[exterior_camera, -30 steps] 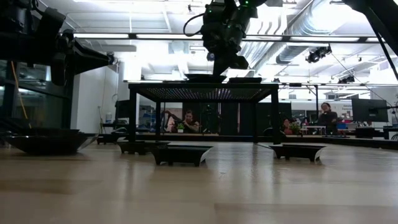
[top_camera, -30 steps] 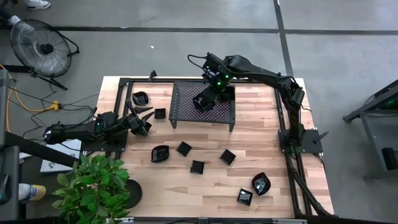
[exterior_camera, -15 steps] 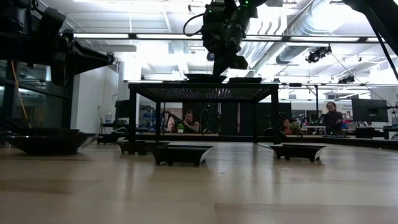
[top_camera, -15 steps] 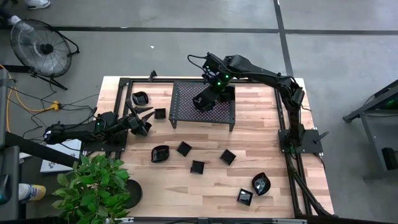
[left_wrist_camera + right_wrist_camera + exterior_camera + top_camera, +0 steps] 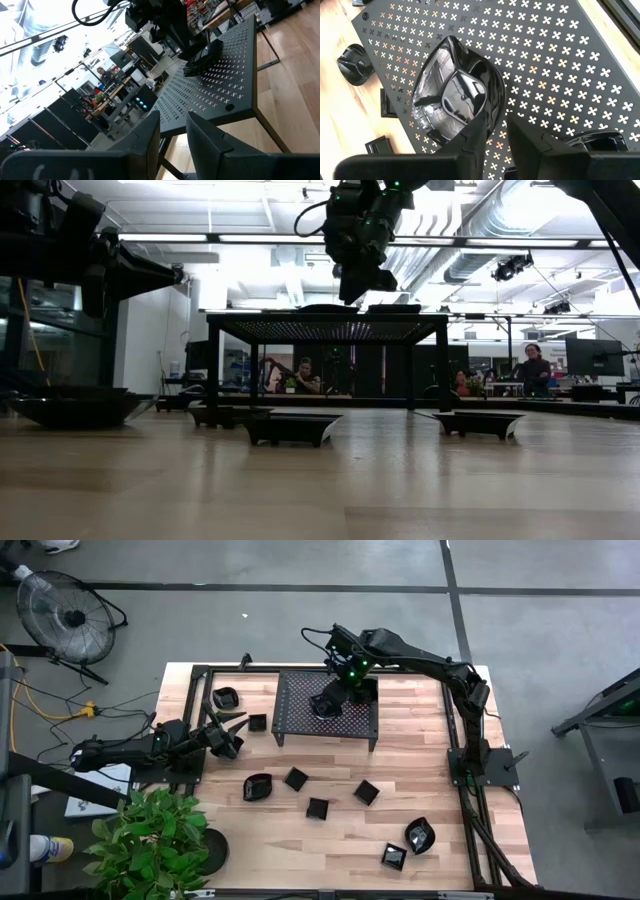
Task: Pick & Place Mini shaped plates
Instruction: Stack the leaf-shaped plate on the leaf-shaped plate on the shelf, then stack the leaf-shaped plate on the leaf-shaped plates on the shelf
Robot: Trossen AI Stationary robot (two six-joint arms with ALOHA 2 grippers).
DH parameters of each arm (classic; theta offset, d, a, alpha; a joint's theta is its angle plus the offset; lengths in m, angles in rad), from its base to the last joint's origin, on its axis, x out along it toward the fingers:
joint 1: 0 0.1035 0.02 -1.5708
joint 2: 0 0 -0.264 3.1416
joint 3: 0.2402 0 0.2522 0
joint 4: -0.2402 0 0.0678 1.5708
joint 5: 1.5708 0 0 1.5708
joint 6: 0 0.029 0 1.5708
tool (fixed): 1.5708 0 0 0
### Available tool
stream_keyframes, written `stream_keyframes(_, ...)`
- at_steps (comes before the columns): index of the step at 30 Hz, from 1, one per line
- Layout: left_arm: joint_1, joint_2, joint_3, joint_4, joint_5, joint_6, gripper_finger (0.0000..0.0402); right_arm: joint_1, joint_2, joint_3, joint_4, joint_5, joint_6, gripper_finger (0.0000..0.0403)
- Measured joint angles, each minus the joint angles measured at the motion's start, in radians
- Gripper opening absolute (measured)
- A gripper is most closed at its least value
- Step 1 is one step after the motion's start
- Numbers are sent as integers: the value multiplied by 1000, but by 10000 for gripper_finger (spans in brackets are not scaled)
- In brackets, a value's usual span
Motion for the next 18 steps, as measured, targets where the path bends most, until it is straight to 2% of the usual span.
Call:
stream_keyframes(7, 0, 0, 0, 0, 0, 0, 92, -15, -3, 0, -22, -28, -5, 90)
stream_keyframes(18, 0, 0, 0, 0, 0, 0, 92, -21, -51, 1, -100, -61, -65, 91)
